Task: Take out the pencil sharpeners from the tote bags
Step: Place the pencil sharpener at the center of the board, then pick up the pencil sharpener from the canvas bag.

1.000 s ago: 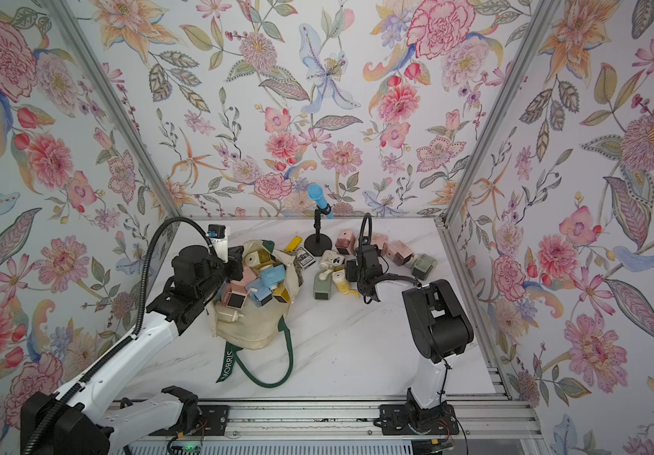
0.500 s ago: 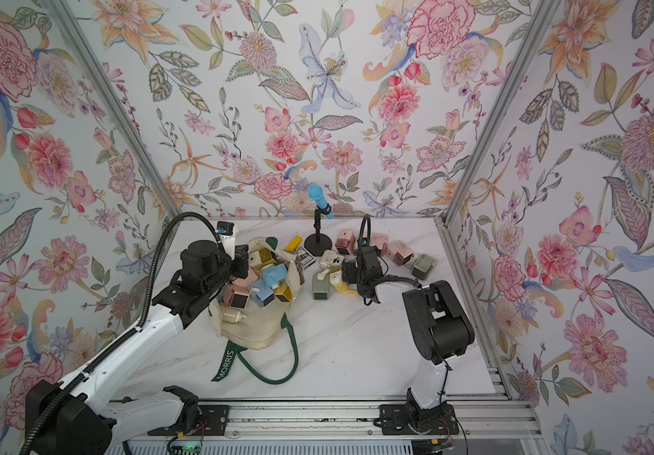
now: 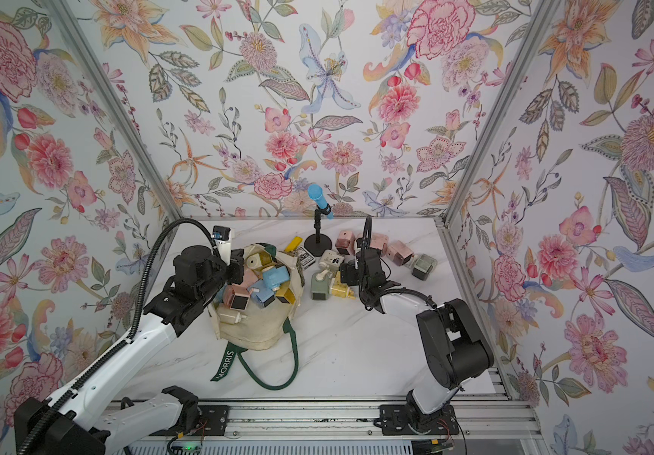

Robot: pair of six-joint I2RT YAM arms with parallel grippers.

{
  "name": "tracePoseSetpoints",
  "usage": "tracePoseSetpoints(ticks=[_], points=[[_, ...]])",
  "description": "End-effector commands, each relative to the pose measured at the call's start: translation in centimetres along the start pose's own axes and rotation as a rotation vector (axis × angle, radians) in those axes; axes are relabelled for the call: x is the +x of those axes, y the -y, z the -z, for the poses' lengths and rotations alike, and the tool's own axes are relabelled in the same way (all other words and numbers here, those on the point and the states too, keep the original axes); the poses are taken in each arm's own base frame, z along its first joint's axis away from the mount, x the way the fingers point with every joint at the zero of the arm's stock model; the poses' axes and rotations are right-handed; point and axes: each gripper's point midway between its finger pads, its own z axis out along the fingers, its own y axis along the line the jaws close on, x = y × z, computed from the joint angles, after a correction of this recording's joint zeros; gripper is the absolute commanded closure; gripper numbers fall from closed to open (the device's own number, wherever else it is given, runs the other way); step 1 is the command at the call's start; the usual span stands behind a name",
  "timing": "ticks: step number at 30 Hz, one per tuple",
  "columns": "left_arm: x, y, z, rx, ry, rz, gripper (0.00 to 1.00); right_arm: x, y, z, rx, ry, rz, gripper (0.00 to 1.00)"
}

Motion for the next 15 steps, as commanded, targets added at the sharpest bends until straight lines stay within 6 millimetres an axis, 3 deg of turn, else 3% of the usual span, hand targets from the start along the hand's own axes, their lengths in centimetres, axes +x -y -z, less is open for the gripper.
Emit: tracePoseSetpoints(ticks=[1,9,12,15], points=[[-0.2,0.5,0.0,0.016,0.033,-0.024,1.0,-2.4,-1.6,2.7,-0.039,0.093,0.025,0.09],[0.4,0.0,-1.0,0.037,-0.002,0.043,1.0,-4.5,-6.3,8.8,-0.195,0.217,0.078,0.12],[0.4,-0.2,-1.0,0.029,-0.002,0.045,1.0,-4.6,-9.2,11.1,-0.314,0.242,0.109,0.13],[0.3,-0.3,-0.8,0.025,0.011,0.049,1.0,-4.0,-13.7,13.5,-0.471,0.251,0.155,0.15]])
